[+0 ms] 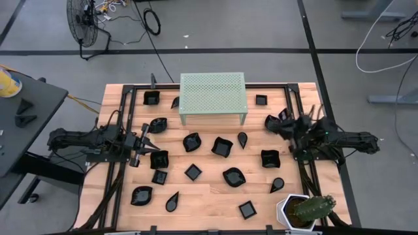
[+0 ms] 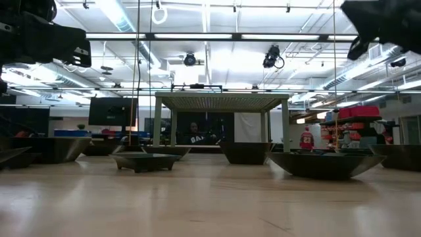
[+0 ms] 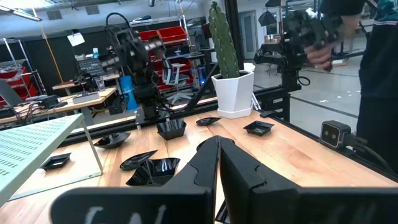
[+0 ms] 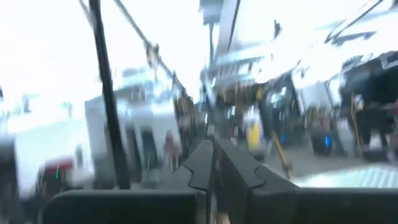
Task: Pick & Place Mini shaped plates
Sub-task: Put the square plate on the shelf
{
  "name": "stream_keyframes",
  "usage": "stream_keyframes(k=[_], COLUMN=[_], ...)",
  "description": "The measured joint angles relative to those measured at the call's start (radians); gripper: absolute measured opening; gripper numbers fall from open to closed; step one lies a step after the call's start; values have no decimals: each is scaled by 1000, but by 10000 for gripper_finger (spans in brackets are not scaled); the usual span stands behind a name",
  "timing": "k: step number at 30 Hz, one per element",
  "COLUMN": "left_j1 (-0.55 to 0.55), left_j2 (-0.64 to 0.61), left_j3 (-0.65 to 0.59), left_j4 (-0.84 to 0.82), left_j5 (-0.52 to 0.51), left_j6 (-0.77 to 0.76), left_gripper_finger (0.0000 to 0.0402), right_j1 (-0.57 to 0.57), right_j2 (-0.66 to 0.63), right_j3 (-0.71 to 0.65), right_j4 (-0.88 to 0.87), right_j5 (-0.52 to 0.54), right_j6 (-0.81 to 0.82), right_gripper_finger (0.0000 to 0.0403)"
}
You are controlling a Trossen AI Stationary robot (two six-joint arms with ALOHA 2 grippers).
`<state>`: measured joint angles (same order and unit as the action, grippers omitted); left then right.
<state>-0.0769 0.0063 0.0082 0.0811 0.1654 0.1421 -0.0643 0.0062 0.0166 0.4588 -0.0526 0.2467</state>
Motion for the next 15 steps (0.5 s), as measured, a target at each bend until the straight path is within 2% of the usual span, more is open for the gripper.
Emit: stream_keyframes(k=[5, 9, 12, 15], left_j1=[0, 0, 0, 0], left_j2=[0, 0, 0, 0], left_j3=[0, 0, 0, 0], left_j4=[0, 0, 0, 0], left_j5=[0, 0, 0, 0], left_j6=[0, 0, 0, 0], left_gripper_finger=[23, 23, 23, 23], right_j1=[0, 0, 0, 0], right_j2=[0, 2, 2, 15], right_j3=[0, 15, 78, 173], right_j4=[231, 413, 444, 388], right_j5=[73, 173, 225, 245], right_j6=[73, 26, -39, -67], right_gripper_finger=[34, 34, 34, 27])
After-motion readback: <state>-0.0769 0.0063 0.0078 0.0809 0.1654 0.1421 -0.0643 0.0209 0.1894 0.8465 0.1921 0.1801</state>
